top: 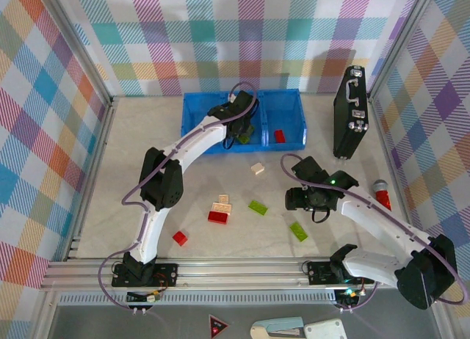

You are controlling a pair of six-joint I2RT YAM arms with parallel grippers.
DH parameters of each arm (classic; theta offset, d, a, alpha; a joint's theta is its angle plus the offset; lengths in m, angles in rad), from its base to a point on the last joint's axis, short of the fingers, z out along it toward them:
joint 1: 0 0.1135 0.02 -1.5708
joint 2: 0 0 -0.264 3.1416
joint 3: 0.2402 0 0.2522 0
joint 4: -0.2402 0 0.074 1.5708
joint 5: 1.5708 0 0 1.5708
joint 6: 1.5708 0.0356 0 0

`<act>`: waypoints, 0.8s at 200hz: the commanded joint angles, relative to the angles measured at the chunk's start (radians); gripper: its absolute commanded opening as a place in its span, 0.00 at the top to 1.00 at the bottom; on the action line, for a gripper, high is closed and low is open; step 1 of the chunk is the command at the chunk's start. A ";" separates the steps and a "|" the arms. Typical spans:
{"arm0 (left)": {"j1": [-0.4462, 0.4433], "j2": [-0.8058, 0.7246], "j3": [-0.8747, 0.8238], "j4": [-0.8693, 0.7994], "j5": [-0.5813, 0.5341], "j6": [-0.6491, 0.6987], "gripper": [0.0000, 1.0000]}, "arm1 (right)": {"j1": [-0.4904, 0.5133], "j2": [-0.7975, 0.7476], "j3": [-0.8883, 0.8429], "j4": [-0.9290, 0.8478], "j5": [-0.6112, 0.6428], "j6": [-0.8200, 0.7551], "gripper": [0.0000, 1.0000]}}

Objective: Sort the legos into containers by color
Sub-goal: Rotate the lego at the bottom-center of the table.

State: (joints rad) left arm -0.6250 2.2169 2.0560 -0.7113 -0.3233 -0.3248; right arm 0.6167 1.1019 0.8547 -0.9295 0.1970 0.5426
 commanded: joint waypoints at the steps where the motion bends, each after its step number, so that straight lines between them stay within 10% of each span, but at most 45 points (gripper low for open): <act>1: 0.008 -0.035 0.001 -0.027 0.008 0.003 0.64 | 0.002 0.009 0.004 -0.016 -0.020 0.014 0.25; 160: 0.115 -0.586 -0.533 -0.116 0.189 0.081 0.61 | 0.025 0.105 -0.108 0.047 -0.152 0.151 0.27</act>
State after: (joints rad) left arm -0.5320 1.7119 1.5738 -0.7509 -0.1833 -0.2905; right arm 0.6304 1.1931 0.7700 -0.8761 0.0647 0.6380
